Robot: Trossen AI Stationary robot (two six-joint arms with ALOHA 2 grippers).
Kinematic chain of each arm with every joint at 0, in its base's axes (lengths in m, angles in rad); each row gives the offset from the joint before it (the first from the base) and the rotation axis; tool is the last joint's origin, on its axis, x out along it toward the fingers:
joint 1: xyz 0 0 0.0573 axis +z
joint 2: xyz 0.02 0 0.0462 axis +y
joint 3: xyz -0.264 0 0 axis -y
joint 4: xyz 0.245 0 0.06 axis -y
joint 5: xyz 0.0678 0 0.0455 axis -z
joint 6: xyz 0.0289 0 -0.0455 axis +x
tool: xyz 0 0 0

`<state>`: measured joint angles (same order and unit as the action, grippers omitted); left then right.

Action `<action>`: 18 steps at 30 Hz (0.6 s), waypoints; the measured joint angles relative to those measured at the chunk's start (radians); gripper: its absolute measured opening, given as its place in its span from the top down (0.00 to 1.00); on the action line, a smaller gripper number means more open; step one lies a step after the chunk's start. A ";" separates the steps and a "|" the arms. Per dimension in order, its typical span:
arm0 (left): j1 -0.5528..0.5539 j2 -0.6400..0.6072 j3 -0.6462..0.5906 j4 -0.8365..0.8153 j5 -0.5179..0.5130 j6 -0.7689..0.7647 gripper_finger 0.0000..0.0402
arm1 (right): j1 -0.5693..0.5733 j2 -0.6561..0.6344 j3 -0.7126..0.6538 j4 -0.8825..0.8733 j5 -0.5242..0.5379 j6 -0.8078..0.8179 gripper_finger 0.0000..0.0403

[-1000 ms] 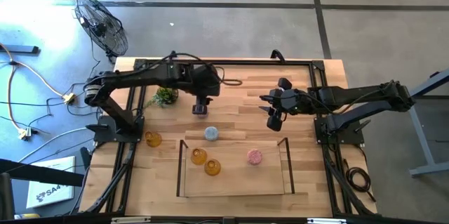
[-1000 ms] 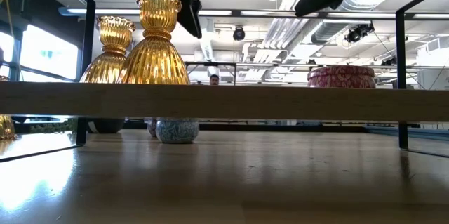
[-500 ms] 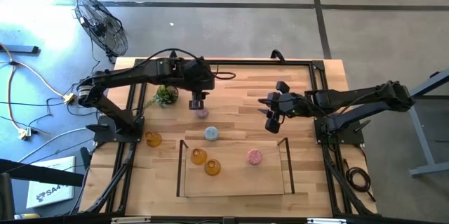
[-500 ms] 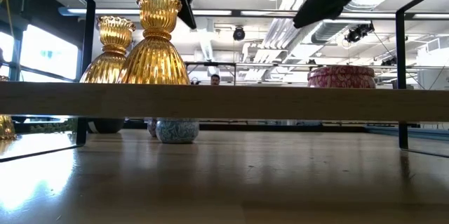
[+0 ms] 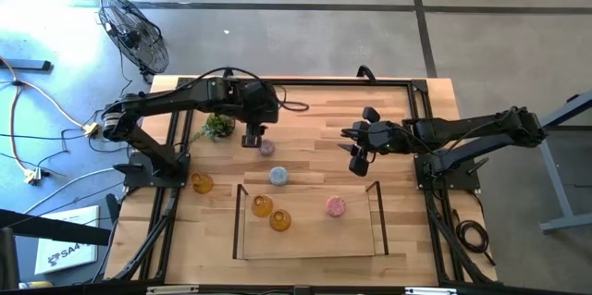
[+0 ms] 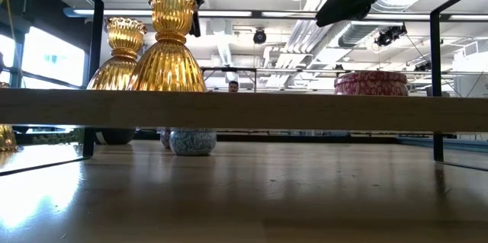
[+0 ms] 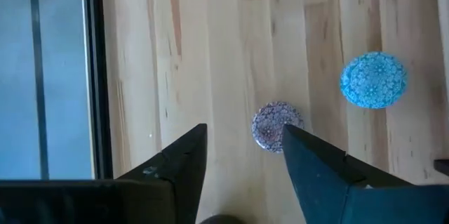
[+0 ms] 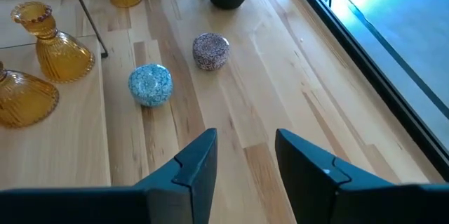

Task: Pick & Place candle stick holders
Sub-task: Put the red scented candle on the shelf

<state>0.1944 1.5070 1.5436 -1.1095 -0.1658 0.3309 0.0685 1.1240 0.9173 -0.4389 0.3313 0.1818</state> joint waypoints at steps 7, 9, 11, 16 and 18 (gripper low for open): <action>0.002 0.000 0.000 0.017 -0.024 -0.033 0.36 | 0.000 0.000 0.000 0.000 -0.005 0.001 0.65; 0.002 0.000 0.000 0.000 -0.061 -0.046 0.28 | 0.000 0.000 0.000 0.000 -0.011 0.001 0.65; 0.001 0.000 -0.001 0.002 -0.069 -0.049 0.19 | 0.000 0.000 0.000 0.000 -0.013 0.002 0.65; 0.002 0.000 -0.001 -0.005 0.008 -0.050 0.02 | 0.000 0.000 0.001 -0.005 -0.014 0.022 0.65; 0.002 0.000 -0.001 -0.013 0.001 -0.048 0.03 | 0.000 0.000 0.001 -0.005 -0.014 0.022 0.65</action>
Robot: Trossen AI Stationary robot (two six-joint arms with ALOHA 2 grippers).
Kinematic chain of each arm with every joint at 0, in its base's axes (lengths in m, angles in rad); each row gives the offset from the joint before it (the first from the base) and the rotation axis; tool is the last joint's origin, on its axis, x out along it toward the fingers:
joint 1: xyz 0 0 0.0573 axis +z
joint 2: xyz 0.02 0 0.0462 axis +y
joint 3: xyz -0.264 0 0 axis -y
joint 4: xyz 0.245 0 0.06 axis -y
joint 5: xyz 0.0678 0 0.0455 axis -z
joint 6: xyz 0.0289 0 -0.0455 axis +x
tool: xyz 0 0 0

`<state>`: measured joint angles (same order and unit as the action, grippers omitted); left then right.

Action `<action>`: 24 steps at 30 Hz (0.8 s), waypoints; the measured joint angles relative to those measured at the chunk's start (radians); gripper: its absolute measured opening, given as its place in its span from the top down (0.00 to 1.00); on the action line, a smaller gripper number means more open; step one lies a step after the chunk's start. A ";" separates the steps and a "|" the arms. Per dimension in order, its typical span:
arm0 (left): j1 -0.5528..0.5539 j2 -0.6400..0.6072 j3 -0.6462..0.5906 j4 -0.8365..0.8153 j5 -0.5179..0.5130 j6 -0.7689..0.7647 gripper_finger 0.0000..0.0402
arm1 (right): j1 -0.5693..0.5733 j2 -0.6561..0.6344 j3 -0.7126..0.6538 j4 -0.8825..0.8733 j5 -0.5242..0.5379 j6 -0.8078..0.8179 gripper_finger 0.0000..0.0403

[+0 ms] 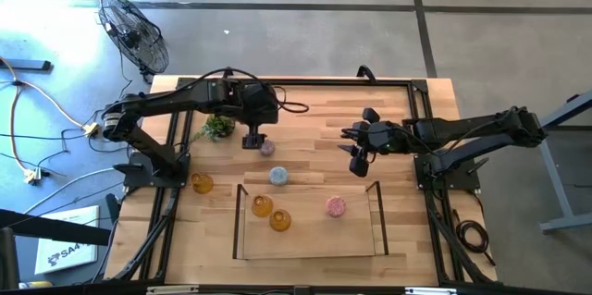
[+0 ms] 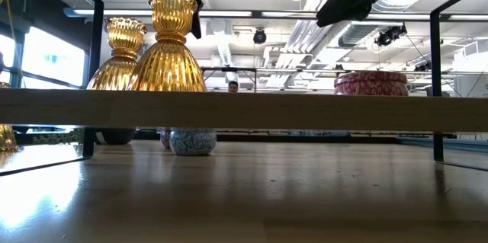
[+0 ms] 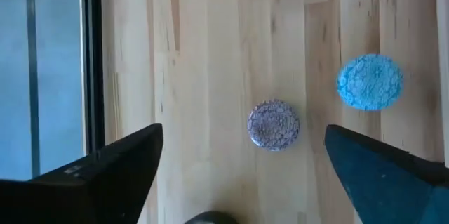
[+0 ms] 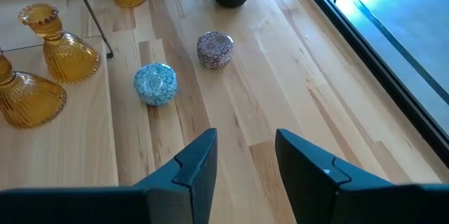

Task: Pick & Place candle stick holders
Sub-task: Put the red scented candle on the shelf

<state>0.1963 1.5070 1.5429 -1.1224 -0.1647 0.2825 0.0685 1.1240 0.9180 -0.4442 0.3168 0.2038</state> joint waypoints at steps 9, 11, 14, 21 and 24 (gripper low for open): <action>0.070 0.000 0.000 -0.085 -0.016 0.053 0.11 | 0.000 0.000 0.000 0.000 0.001 -0.019 0.65; 0.117 0.000 0.000 -0.094 0.033 0.069 0.11 | 0.000 0.000 0.000 0.000 0.001 -0.026 0.65; 0.179 0.000 0.000 -0.100 0.126 0.181 0.11 | 0.000 0.000 0.000 0.000 0.001 -0.029 0.65; 0.216 0.047 0.000 -0.018 0.288 0.330 0.11 | 0.000 0.000 0.000 -0.003 0.002 -0.048 0.65; 0.206 0.110 0.001 -0.024 0.245 0.379 0.11 | 0.000 0.000 0.001 -0.003 0.002 -0.048 0.65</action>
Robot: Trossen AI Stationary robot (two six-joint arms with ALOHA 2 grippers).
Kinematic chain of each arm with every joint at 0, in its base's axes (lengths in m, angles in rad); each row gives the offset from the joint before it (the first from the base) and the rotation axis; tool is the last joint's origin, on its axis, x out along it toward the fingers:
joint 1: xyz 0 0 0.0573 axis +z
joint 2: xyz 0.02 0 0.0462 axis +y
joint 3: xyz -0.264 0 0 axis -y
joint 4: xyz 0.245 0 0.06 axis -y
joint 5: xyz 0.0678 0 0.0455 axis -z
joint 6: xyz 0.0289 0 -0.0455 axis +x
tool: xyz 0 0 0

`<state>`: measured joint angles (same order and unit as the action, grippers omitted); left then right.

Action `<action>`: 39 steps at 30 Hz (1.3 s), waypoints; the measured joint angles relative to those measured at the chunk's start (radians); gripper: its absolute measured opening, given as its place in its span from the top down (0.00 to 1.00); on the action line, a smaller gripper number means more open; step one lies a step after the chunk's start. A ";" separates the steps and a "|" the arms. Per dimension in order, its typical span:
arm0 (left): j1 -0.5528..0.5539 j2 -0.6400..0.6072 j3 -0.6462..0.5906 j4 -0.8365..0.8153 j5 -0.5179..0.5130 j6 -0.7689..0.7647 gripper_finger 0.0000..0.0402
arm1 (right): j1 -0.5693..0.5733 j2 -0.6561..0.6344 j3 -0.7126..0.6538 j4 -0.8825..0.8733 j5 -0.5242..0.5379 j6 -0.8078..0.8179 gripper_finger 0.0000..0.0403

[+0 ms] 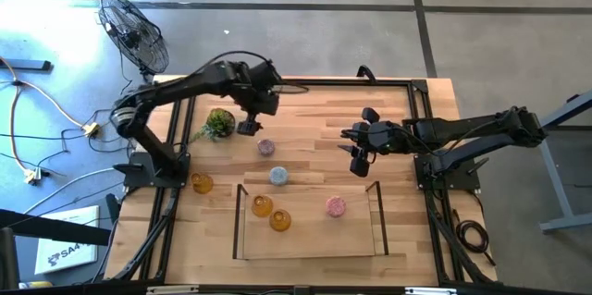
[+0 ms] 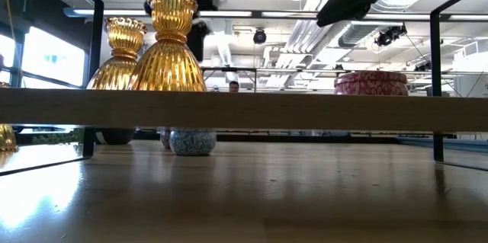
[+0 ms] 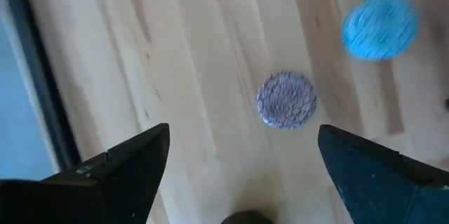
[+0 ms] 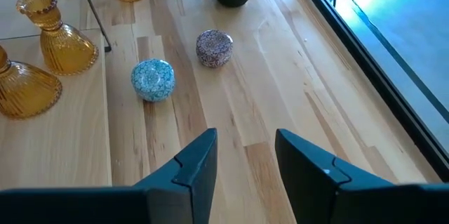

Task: Pick & Place candle stick holders
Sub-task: Put the red scented candle on the shelf

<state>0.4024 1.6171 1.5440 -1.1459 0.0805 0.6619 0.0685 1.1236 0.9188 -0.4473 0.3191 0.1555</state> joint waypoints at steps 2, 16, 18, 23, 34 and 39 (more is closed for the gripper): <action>-0.014 0.057 0.000 0.001 -0.036 0.012 0.11 | 0.000 0.000 0.000 0.000 0.000 0.000 0.65; -0.083 0.219 -0.021 -0.022 0.043 -0.097 0.11 | 0.000 0.000 0.000 -0.021 -0.008 -0.007 0.65; -0.102 0.219 -0.047 -0.008 0.037 -0.087 0.11 | 0.000 0.000 0.000 -0.028 -0.008 -0.008 0.65; -0.138 0.219 -0.139 0.059 -0.024 -0.090 0.11 | 0.000 0.000 0.000 -0.030 -0.008 -0.012 0.65; -0.147 0.219 -0.235 0.217 -0.110 -0.125 0.11 | 0.000 0.000 0.000 -0.030 -0.041 -0.026 0.65; -0.147 0.218 -0.284 0.242 -0.097 -0.125 0.11 | 0.000 0.000 0.000 -0.028 -0.041 -0.025 0.65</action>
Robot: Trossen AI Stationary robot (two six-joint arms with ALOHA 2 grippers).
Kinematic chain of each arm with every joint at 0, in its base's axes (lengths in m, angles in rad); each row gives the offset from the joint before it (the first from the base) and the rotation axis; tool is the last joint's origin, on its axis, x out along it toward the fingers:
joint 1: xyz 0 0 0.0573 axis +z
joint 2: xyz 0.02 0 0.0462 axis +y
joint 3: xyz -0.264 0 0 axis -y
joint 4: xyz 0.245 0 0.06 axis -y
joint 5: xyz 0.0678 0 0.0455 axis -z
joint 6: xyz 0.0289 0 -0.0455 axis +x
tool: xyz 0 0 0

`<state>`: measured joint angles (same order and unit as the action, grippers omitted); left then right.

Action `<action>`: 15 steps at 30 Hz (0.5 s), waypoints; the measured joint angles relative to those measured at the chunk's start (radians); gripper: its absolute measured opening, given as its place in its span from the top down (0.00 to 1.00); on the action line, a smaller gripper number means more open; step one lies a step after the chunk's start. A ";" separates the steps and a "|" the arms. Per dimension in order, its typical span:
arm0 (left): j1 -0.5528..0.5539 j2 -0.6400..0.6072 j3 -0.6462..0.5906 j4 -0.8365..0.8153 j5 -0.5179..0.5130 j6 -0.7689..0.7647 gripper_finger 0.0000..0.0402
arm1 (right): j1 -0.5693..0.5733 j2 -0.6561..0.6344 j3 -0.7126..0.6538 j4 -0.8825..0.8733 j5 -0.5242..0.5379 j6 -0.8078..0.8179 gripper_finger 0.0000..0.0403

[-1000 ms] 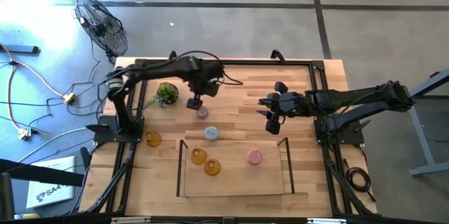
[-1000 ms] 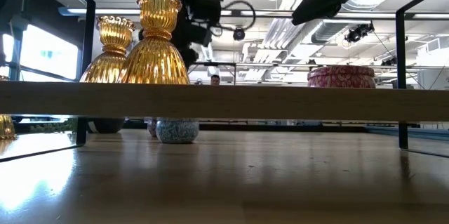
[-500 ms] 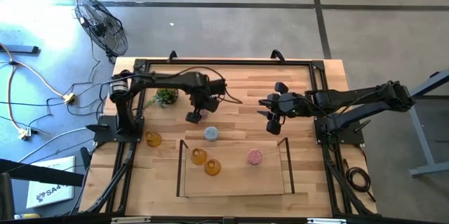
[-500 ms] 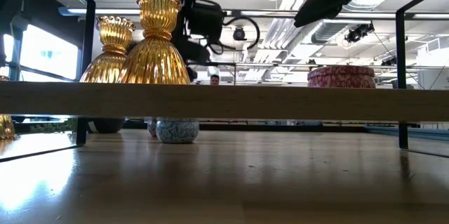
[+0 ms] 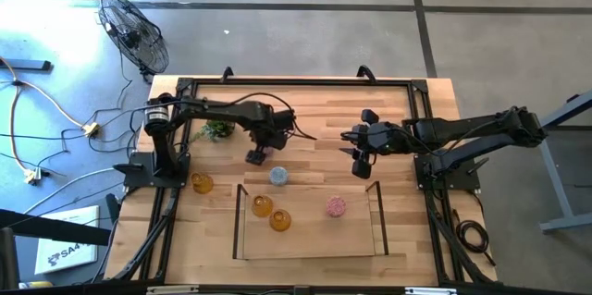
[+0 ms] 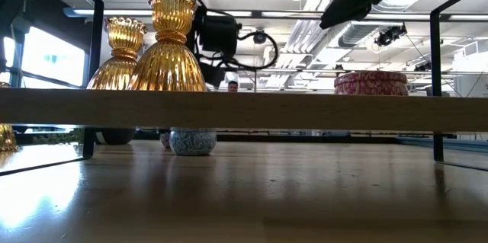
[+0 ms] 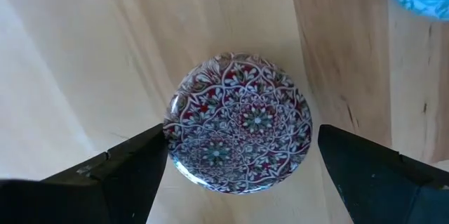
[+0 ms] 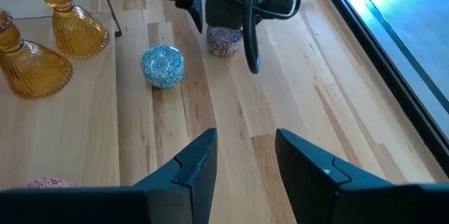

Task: Pick & Place candle stick holders
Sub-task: Put the red scented candle on the shelf

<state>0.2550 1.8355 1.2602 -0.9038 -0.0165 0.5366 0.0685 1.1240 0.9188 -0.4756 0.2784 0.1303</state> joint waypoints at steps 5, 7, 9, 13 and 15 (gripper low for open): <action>0.000 0.000 -0.042 0.046 0.013 -0.003 0.11 | 0.000 0.000 0.000 0.002 0.002 0.000 0.65; 0.000 0.000 -0.044 0.053 0.013 -0.003 0.11 | 0.000 0.000 0.000 0.003 0.002 0.001 0.65; 0.000 0.000 -0.045 0.062 0.013 0.006 0.11 | 0.000 0.000 0.000 0.007 0.002 0.001 0.65; 0.000 0.000 -0.045 0.123 0.009 0.035 0.11 | 0.000 0.000 0.000 0.014 0.003 0.001 0.65; 0.000 0.000 -0.045 0.135 0.010 0.029 0.12 | 0.000 0.000 0.000 0.015 0.003 0.000 0.65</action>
<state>0.2550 1.8355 1.2148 -0.7689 -0.0067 0.5653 0.0685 1.1240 0.9188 -0.4603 0.2810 0.1307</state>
